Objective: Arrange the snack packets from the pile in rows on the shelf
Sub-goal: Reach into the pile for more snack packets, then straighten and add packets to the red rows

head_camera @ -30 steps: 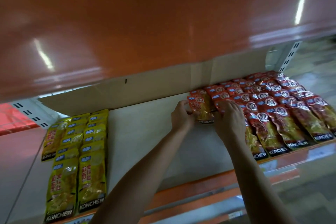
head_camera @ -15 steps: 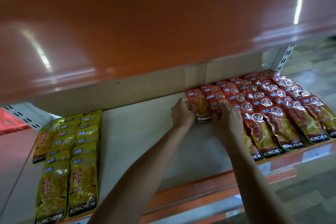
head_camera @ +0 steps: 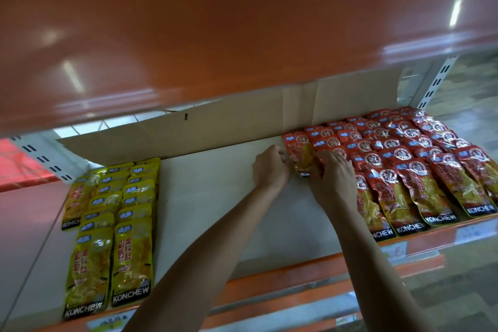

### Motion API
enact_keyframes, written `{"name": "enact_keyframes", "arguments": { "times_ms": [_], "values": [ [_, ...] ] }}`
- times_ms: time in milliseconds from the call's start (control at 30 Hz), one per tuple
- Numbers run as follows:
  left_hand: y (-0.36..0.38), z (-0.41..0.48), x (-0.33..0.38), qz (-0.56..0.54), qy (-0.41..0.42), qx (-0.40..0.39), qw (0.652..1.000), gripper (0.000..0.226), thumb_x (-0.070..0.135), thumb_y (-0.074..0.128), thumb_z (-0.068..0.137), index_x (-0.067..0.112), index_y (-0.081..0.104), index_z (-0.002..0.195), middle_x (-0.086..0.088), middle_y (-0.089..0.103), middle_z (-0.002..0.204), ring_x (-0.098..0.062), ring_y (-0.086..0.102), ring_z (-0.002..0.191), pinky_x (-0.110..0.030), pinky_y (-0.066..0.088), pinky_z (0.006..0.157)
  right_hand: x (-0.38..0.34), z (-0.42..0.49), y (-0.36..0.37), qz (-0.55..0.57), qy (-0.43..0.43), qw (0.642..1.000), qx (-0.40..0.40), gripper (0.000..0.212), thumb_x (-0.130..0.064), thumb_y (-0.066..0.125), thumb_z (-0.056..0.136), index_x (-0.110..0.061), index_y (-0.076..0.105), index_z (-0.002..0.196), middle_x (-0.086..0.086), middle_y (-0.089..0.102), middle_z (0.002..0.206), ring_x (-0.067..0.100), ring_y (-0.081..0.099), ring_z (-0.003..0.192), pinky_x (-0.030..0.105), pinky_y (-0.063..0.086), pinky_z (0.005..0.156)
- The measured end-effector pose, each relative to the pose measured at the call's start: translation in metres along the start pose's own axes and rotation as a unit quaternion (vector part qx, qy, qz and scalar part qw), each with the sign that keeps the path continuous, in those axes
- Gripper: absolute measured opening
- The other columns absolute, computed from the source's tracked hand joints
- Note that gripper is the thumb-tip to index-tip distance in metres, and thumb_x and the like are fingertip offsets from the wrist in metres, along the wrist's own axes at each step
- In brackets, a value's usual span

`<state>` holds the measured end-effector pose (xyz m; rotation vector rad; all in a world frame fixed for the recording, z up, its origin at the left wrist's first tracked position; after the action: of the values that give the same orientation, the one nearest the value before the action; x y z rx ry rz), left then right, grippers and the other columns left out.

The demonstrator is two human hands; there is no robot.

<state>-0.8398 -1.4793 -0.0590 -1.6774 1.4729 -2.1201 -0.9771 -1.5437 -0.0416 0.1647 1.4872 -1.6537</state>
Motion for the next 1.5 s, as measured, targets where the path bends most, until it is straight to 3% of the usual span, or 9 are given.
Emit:
{"name": "enact_keyframes", "arguments": {
  "times_ms": [100,200,400,600,800,967,1167,1333,1500],
  "values": [
    [-0.02,-0.012,0.002,0.043,0.066,0.021,0.997,0.027,0.031,0.058,0.091,0.02,0.063,0.114,0.001,0.069,0.109,-0.02,0.062,0.103,-0.025,0.043,0.079,-0.018,-0.006,0.012,0.004,-0.033,0.999,-0.016,0.027,-0.004,0.057,0.086,-0.003,0.061,0.113,0.013,0.062,0.117,0.028,0.052,0.111,0.032,0.035,0.095],
    [-0.046,-0.024,-0.003,0.102,0.132,0.053,0.985,0.029,0.028,0.057,0.093,0.018,0.062,0.12,0.0,0.067,0.114,-0.019,0.058,0.108,-0.03,0.046,0.085,-0.042,-0.013,0.03,0.016,-0.062,0.997,-0.041,0.034,-0.007,0.06,0.087,-0.004,0.06,0.12,0.013,0.06,0.125,0.029,0.05,0.119,0.036,0.036,0.101],
    [-0.105,-0.038,-0.048,0.188,0.16,0.113,0.962,0.033,0.027,0.057,0.093,0.018,0.06,0.125,-0.001,0.064,0.12,-0.022,0.051,0.116,-0.032,0.045,0.092,-0.105,-0.037,0.074,0.043,-0.12,0.987,-0.098,0.039,-0.009,0.058,0.089,-0.008,0.055,0.128,0.008,0.056,0.133,0.023,0.044,0.13,0.034,0.034,0.108],
    [-0.171,-0.049,-0.108,0.226,0.125,0.158,0.953,0.033,0.027,0.061,0.088,0.016,0.065,0.119,-0.005,0.065,0.113,-0.027,0.053,0.112,-0.038,0.046,0.091,-0.18,-0.074,0.113,0.053,-0.199,0.97,-0.132,0.039,-0.007,0.06,0.087,-0.003,0.058,0.126,0.012,0.059,0.129,0.028,0.048,0.127,0.04,0.038,0.109],
    [-0.254,-0.068,-0.187,0.261,0.093,0.196,0.941,0.031,0.028,0.066,0.074,0.017,0.069,0.103,-0.007,0.067,0.098,-0.033,0.059,0.098,-0.039,0.051,0.078,-0.272,-0.123,0.157,0.105,-0.229,0.957,-0.141,0.035,0.0,0.065,0.073,-0.001,0.065,0.108,0.017,0.067,0.107,0.036,0.059,0.105,0.04,0.047,0.088],
    [-0.33,-0.083,-0.256,0.275,0.064,0.221,0.933,0.032,0.033,0.062,0.067,0.02,0.07,0.095,-0.003,0.068,0.091,-0.032,0.061,0.091,-0.036,0.049,0.07,-0.354,-0.17,0.211,0.112,-0.26,0.943,-0.176,0.042,-0.014,0.053,0.069,-0.004,0.066,0.107,0.017,0.067,0.104,0.038,0.06,0.103,0.043,0.049,0.088],
    [-0.401,-0.093,-0.334,0.281,0.034,0.231,0.931,0.036,0.028,0.066,0.08,0.015,0.066,0.113,-0.008,0.067,0.111,-0.033,0.058,0.105,-0.041,0.048,0.08,-0.432,-0.218,0.261,0.11,-0.288,0.933,-0.187,0.041,0.001,0.066,0.072,-0.001,0.064,0.112,0.018,0.066,0.112,0.038,0.058,0.108,0.043,0.045,0.095],
    [-0.443,-0.104,-0.389,0.286,-0.001,0.215,0.934,0.046,0.032,0.059,0.089,0.017,0.053,0.132,-0.009,0.054,0.135,-0.032,0.046,0.124,-0.043,0.041,0.094,-0.481,-0.252,0.297,0.08,-0.302,0.923,-0.223,0.044,-0.007,0.06,0.084,-0.009,0.056,0.128,0.008,0.057,0.132,0.027,0.047,0.124,0.031,0.031,0.107],
    [-0.495,-0.114,-0.44,0.307,-0.068,0.223,0.923,0.052,0.032,0.061,0.087,0.007,0.049,0.131,-0.016,0.049,0.134,-0.037,0.041,0.127,-0.044,0.039,0.097,-0.525,-0.278,0.331,0.053,-0.323,0.912,-0.247,0.046,-0.014,0.057,0.089,-0.014,0.051,0.134,0.004,0.052,0.138,0.024,0.043,0.129,0.03,0.032,0.108]
  ]
}}
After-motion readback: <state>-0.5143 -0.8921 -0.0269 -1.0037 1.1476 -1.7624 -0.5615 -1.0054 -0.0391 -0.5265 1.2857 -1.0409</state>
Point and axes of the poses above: each hand's wrist, its own z-axis towards the middle knuckle, its own y-axis out of the palm, x = y × z, the point moved 7 cm from there along z, towards the middle knuckle
